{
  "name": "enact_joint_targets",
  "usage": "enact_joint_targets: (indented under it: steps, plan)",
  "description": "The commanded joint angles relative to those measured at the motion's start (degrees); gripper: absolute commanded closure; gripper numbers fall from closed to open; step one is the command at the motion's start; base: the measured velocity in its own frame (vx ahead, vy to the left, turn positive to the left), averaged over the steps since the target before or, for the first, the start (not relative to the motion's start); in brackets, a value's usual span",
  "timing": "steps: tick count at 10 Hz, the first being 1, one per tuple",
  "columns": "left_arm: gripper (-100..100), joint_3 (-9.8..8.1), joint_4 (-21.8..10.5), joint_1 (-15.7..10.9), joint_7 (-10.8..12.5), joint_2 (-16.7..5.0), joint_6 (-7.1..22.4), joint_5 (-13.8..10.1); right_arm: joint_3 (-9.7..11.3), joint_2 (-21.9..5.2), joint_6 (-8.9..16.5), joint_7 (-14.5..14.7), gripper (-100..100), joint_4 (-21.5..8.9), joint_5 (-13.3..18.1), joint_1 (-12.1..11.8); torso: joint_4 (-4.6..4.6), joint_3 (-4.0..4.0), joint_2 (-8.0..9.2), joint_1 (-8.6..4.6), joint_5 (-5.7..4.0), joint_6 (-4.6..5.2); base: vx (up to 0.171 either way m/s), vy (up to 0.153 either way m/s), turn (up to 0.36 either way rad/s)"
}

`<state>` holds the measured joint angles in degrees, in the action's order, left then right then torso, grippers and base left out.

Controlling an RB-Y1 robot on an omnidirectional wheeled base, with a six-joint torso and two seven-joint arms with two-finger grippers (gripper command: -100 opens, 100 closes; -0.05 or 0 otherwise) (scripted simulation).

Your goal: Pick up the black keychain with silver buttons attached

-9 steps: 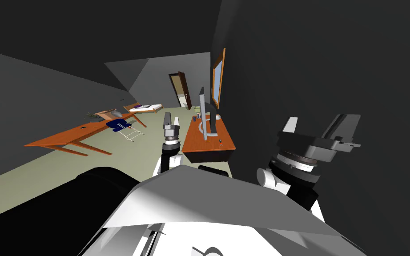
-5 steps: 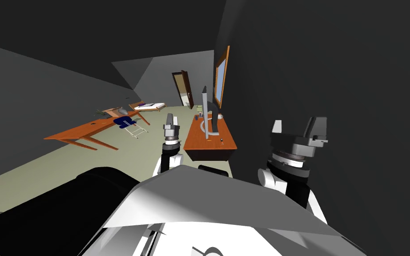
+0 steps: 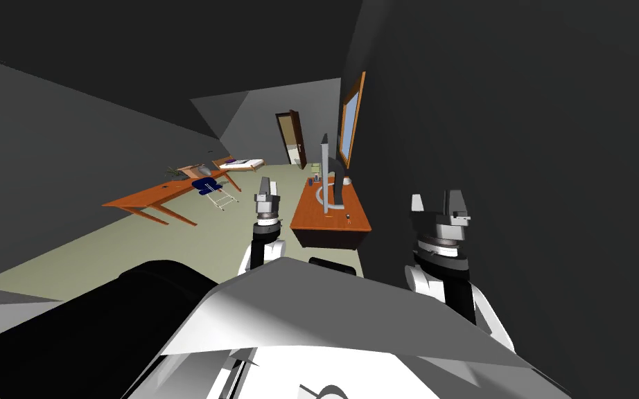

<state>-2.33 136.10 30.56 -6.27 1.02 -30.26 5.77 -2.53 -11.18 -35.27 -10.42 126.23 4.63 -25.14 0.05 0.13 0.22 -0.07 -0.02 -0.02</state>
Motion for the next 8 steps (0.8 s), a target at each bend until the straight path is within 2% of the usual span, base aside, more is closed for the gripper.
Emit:
enact_joint_targets:
  steps: [1, 2, 3, 4, 5, 6, 7, 8]
  plan:
    - [0, 0.00, 0.00, 0.00, 0.00, 0.00, 0.00, 0.00, 0.27, -2.86, 0.90, -0.38, -100, -2.86, 0.02, 1.03, 0.00, 0.00, 0.00, 0.00, 0.00, 0.00, -0.089, -0.008, 0.231]
    - [0, 0.00, 0.00, 0.00, 0.00, 0.00, 0.00, 0.00, 0.27, -3.38, 0.90, -0.38, -100, -3.78, 0.02, 1.03, 0.02, 0.04, 0.07, -0.01, 0.00, 0.00, -0.067, -0.011, 0.097]
    - [0, 0.00, 0.00, 0.01, 0.00, 0.00, 0.00, 0.00, 0.57, -5.55, 1.21, -0.72, -100, -5.44, 0.05, 1.61, 0.01, 0.02, 0.03, -0.02, 0.00, 0.03, -0.071, -0.004, 0.191]
    - [0, 0.00, 0.00, 0.00, 0.00, 0.00, 0.00, 0.00, 0.57, -5.55, 1.21, -0.72, -100, -6.76, 0.05, 1.61, 0.01, 0.01, 0.02, 0.00, 0.00, -0.01, -0.052, -0.004, 0.068]
    - [0, -0.01, 0.00, 0.01, 0.00, 0.00, 0.00, 0.00, 0.97, -7.69, 1.55, -1.12, -100, -8.63, 0.11, 2.23, 0.00, -0.01, -0.03, 0.00, 0.00, 0.04, -0.055, 0.001, 0.130]
    - [0, 0.00, 0.00, 0.00, 0.00, 0.00, 0.00, 0.00, 0.97, -7.69, 1.55, -1.12, -100, -9.98, 0.11, 2.23, -0.01, -0.02, -0.03, 0.02, 0.00, 0.01, -0.047, -0.001, 0.104]
    - [0, 0.00, 0.00, 0.01, 0.00, 0.00, 0.00, 0.00, 1.47, -9.80, 1.91, -1.59, -100, -11.91, 0.20, 2.89, -0.01, -0.03, -0.06, 0.02, 0.01, 0.03, -0.048, 0.008, 0.194]
    - [0, 0.00, 0.00, 0.00, 0.00, 0.00, 0.00, 0.00, 1.47, -9.80, 1.91, -1.59, -100, -13.25, 0.20, 2.89, -0.01, -0.04, -0.07, 0.03, 0.01, 0.00, -0.046, 0.006, 0.107]
